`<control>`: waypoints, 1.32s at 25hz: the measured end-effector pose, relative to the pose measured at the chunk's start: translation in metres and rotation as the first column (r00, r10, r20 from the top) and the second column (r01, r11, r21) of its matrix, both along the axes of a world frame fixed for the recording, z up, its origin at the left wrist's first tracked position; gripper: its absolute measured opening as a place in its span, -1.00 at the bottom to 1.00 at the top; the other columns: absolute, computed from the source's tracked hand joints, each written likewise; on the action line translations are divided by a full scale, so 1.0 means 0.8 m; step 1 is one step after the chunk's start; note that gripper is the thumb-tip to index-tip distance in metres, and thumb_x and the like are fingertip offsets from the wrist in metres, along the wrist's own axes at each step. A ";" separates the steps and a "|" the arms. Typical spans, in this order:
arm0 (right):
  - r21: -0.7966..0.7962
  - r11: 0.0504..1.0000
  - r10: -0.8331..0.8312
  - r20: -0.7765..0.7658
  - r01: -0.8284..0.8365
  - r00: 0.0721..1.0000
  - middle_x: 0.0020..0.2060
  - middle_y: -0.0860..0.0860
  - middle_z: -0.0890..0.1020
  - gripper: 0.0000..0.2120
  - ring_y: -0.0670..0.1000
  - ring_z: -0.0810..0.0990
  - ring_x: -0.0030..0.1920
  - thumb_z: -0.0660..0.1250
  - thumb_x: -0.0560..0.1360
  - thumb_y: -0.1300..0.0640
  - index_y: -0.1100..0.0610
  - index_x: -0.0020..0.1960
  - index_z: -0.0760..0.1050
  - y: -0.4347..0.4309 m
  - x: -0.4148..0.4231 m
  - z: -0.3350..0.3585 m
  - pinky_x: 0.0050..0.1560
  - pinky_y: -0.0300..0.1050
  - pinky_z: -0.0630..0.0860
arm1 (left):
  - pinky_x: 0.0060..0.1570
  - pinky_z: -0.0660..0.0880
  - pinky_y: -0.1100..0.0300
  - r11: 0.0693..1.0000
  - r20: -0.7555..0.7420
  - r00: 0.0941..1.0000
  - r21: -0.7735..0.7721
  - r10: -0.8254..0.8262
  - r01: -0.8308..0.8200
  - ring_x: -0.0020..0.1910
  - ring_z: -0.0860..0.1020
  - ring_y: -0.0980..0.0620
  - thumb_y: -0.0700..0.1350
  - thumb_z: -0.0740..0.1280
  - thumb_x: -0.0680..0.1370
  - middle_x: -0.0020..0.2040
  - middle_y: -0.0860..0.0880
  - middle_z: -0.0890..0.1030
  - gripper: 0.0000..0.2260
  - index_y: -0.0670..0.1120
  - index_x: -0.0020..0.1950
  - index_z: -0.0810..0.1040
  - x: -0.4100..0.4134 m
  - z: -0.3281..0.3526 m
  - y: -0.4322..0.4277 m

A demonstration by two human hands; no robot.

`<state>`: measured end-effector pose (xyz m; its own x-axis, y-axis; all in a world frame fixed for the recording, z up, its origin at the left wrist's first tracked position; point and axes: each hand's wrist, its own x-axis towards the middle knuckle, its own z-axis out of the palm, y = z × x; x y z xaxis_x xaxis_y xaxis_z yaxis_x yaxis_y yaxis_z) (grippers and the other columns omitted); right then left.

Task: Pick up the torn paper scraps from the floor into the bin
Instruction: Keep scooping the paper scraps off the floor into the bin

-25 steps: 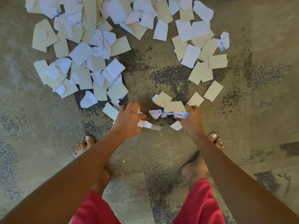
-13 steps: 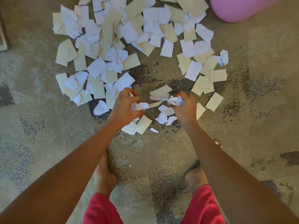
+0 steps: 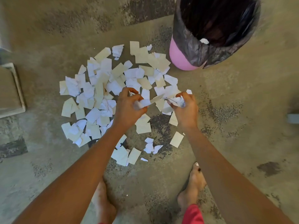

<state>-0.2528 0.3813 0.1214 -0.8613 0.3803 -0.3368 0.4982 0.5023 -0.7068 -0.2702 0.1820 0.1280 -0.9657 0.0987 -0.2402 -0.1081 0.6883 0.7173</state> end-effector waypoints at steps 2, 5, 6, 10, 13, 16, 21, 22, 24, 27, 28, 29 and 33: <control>-0.057 0.996 -0.076 -0.083 0.072 0.994 -0.01 0.09 0.46 -0.75 0.09 0.53 -0.08 0.52 0.37 0.22 0.15 0.00 0.54 0.021 -0.032 0.034 -0.03 -0.05 0.53 | 0.11 0.48 0.15 0.999 -0.040 0.999 0.038 0.002 0.000 0.16 0.43 -0.03 -0.03 0.55 0.36 0.16 -0.07 0.43 -0.74 -0.12 -0.06 0.62 -0.036 0.035 0.032; -0.087 0.987 -0.150 -0.190 0.136 0.970 -0.01 0.07 0.45 -0.78 0.09 0.54 -0.07 0.44 0.41 0.29 0.05 -0.07 0.48 0.057 -0.082 0.079 -0.02 0.04 0.57 | 0.07 0.45 0.17 0.996 -0.171 0.985 0.083 -0.021 0.036 0.13 0.44 -0.04 -0.04 0.55 0.36 0.13 -0.10 0.44 -0.76 -0.14 -0.11 0.62 -0.094 0.081 0.080; -0.092 0.984 -0.168 -0.231 0.150 0.958 -0.01 0.08 0.44 -0.77 0.10 0.54 -0.06 0.44 0.40 0.29 0.04 -0.08 0.47 0.068 -0.099 0.092 -0.03 0.06 0.57 | 0.04 0.45 0.15 0.997 -0.228 0.973 0.059 -0.032 0.047 0.10 0.44 -0.05 -0.04 0.54 0.36 0.11 -0.12 0.45 -0.77 -0.14 -0.13 0.62 -0.113 0.093 0.097; -0.018 0.980 -0.196 -0.318 0.200 0.928 -0.03 0.07 0.42 -0.78 0.12 0.52 -0.03 0.48 0.37 0.22 0.08 -0.08 0.48 0.117 -0.159 0.125 -0.04 -0.01 0.55 | -0.04 0.43 0.12 0.997 -0.390 0.917 -0.050 -0.078 0.064 0.07 0.45 -0.08 0.03 0.50 0.36 0.08 -0.12 0.48 -0.77 -0.10 -0.16 0.61 -0.186 0.125 0.170; -0.003 0.958 -0.272 -0.333 0.288 0.903 -0.06 0.05 0.43 -0.79 0.15 0.51 0.02 0.47 0.36 0.11 0.09 -0.08 0.49 0.143 -0.199 0.121 -0.01 0.06 0.54 | -0.03 0.47 0.04 0.988 -0.425 0.897 -0.132 -0.124 0.074 0.08 0.44 -0.08 0.05 0.46 0.37 0.12 -0.10 0.47 -0.79 -0.04 -0.11 0.60 -0.229 0.128 0.209; 0.045 0.929 -0.343 -0.272 0.368 0.899 -0.06 0.06 0.44 -0.77 0.17 0.52 0.03 0.46 0.35 0.14 0.14 -0.03 0.52 0.157 -0.232 0.105 0.03 0.08 0.52 | -0.02 0.50 -0.02 0.974 -0.352 0.925 -0.219 -0.142 0.066 0.13 0.42 -0.06 0.06 0.40 0.40 0.17 -0.07 0.43 -0.80 0.02 -0.04 0.58 -0.248 0.115 0.237; 0.031 0.919 -0.383 -0.172 0.394 0.907 -0.01 0.08 0.55 -0.69 0.13 0.55 0.05 0.43 0.29 0.13 0.10 0.03 0.52 0.164 -0.251 0.089 0.09 0.05 0.53 | 0.00 0.47 0.01 0.953 -0.311 0.926 -0.276 -0.216 0.130 0.17 0.38 -0.08 0.16 0.40 0.39 0.22 -0.08 0.40 -0.68 -0.01 0.02 0.55 -0.258 0.092 0.259; 0.003 0.921 -0.383 -0.162 0.389 0.909 -0.03 0.06 0.55 -0.67 0.11 0.55 0.06 0.43 0.28 0.10 0.09 0.03 0.51 0.164 -0.251 0.089 0.12 0.03 0.52 | -0.01 0.45 0.04 0.954 -0.309 0.924 -0.261 -0.224 0.144 0.18 0.38 -0.07 0.18 0.41 0.37 0.23 -0.08 0.39 -0.65 0.00 0.03 0.55 -0.259 0.091 0.260; -0.037 0.928 -0.372 -0.149 0.371 0.916 -0.03 0.02 0.53 -0.60 0.09 0.54 0.09 0.46 0.24 0.08 0.06 0.05 0.49 0.166 -0.252 0.088 0.17 0.02 0.50 | 0.01 0.43 0.07 0.961 -0.300 0.925 -0.218 -0.233 0.172 0.21 0.37 -0.06 0.21 0.44 0.34 0.25 -0.06 0.38 -0.60 0.02 0.05 0.54 -0.262 0.091 0.261; -0.119 0.922 -0.382 -0.144 0.367 0.913 0.06 0.01 0.50 -0.51 0.08 0.51 0.13 0.48 0.18 0.07 -0.02 0.08 0.44 0.166 -0.252 0.091 0.19 0.05 0.49 | 0.12 0.45 -0.02 0.964 -0.276 0.927 -0.148 -0.253 0.219 0.26 0.35 -0.06 0.20 0.48 0.29 0.29 -0.07 0.34 -0.52 0.06 0.13 0.52 -0.266 0.092 0.260; -0.133 0.919 -0.389 -0.143 0.372 0.910 0.09 0.02 0.50 -0.51 0.08 0.51 0.13 0.47 0.17 0.05 -0.06 0.07 0.42 0.165 -0.252 0.093 0.19 0.06 0.50 | 0.14 0.45 -0.05 0.963 -0.264 0.927 -0.124 -0.265 0.240 0.27 0.35 -0.07 0.19 0.48 0.27 0.30 -0.08 0.33 -0.46 0.06 0.18 0.50 -0.267 0.092 0.259; -0.144 0.915 -0.396 -0.149 0.376 0.906 0.11 0.02 0.49 -0.51 0.09 0.51 0.13 0.46 0.17 0.04 -0.10 0.06 0.41 0.164 -0.253 0.095 0.18 0.06 0.51 | 0.16 0.45 -0.06 0.962 -0.261 0.926 -0.099 -0.271 0.254 0.28 0.36 -0.08 0.19 0.48 0.27 0.31 -0.08 0.32 -0.42 0.05 0.23 0.48 -0.269 0.091 0.258; -0.188 0.896 -0.436 -0.202 0.403 0.877 0.10 0.00 0.51 -0.62 0.00 0.55 0.07 0.40 0.31 0.17 -0.08 0.08 0.45 0.160 -0.251 0.103 0.13 0.01 0.56 | 0.20 0.44 -0.09 0.970 -0.294 0.927 0.003 -0.232 0.244 0.27 0.43 -0.03 0.02 0.39 0.44 0.31 -0.01 0.42 -0.51 0.01 0.35 0.41 -0.270 0.094 0.254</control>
<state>-0.4534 0.5097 0.2039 -0.6906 0.6884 -0.2217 0.4534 0.1732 -0.8743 -0.4860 0.3849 0.2036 -0.9396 0.3379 0.0548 0.2717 0.6388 0.7198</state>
